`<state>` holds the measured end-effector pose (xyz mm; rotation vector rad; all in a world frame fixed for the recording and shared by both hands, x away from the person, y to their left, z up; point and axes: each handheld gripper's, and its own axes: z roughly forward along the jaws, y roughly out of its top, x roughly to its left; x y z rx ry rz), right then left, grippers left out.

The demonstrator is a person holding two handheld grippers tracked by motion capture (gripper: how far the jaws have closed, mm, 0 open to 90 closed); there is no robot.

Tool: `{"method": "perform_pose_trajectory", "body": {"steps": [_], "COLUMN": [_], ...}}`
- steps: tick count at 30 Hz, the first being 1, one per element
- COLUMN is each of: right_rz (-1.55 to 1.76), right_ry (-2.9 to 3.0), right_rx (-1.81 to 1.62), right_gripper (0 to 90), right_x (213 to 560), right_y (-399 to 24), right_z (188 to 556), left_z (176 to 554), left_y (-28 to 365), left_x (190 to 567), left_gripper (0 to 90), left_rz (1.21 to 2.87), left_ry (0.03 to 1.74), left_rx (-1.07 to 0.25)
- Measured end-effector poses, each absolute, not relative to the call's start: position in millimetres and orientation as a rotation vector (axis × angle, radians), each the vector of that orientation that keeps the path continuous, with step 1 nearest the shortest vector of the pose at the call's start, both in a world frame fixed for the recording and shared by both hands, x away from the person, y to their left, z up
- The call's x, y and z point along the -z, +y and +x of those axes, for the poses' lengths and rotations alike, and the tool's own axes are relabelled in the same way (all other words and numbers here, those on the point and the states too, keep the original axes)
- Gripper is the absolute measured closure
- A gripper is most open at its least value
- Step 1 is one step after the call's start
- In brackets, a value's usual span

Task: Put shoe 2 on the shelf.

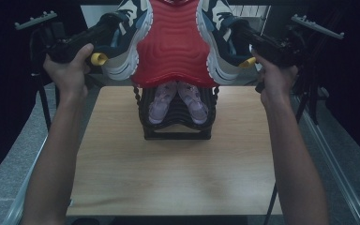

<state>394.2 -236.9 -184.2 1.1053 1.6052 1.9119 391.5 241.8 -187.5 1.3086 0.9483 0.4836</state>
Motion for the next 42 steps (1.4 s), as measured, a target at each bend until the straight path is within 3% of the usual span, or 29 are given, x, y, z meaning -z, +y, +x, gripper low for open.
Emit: {"method": "perform_pose_trajectory", "body": {"steps": [23, 42], "right_rz": [1.132, 1.164], "right_ry": [1.661, 1.646], "right_rx": [-1.878, -1.748], "right_gripper": [70.3, 68.6], "right_x": [171, 190], "right_y": [-187, -170], "right_z": [426, 447], "left_z": [423, 439], "left_y": [185, 168], "left_x": [174, 197], "left_gripper": [70.8, 68.7], "left_rz": [1.343, 1.412], "left_ry": [0.943, 0.980], "left_rx": [-0.487, -0.555]}}
